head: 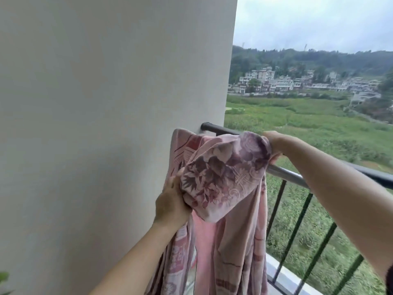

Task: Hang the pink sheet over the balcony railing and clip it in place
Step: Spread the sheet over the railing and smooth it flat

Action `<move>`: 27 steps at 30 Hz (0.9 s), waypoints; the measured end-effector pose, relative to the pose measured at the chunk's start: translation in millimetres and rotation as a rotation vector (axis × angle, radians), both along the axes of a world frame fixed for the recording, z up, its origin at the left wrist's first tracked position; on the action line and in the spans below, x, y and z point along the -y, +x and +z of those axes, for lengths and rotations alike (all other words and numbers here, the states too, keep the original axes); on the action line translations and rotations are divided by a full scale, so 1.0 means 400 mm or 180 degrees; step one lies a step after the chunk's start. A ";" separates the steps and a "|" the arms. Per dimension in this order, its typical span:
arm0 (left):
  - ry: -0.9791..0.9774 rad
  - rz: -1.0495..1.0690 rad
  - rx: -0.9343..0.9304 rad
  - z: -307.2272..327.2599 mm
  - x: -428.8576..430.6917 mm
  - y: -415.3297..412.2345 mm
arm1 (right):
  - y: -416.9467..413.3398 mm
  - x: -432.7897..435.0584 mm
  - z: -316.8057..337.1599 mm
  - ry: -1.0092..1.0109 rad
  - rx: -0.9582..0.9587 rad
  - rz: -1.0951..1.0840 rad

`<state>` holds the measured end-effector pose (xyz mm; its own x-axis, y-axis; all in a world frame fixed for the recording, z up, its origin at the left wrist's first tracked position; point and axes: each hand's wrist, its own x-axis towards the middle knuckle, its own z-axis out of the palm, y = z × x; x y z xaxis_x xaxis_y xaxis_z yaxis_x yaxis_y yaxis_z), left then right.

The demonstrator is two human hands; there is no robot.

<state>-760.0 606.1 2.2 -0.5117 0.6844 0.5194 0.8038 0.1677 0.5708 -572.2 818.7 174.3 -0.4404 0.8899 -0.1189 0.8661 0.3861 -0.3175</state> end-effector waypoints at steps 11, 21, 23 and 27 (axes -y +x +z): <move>-0.1196 -0.0265 -0.0546 -0.021 -0.026 0.159 | 0.116 -0.028 -0.039 -0.0666 0.1011 0.0435; 0.0835 0.0014 -0.0464 0.181 -0.060 0.265 | 0.170 0.028 0.037 -0.0699 -0.0135 0.0977; 0.1389 0.0059 -0.0281 0.244 -0.072 0.275 | 0.161 0.039 0.026 -0.0633 -0.0396 0.0957; 0.1100 -0.0438 -0.0796 0.322 -0.099 0.322 | 0.160 0.050 -0.009 -0.0700 -0.0792 0.0795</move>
<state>-631.0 645.7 131.0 -0.2577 0.5019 0.8257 0.9256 -0.1169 0.3599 -508.2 798.6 170.8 -0.6788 0.7173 -0.1569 0.6408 0.4744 -0.6036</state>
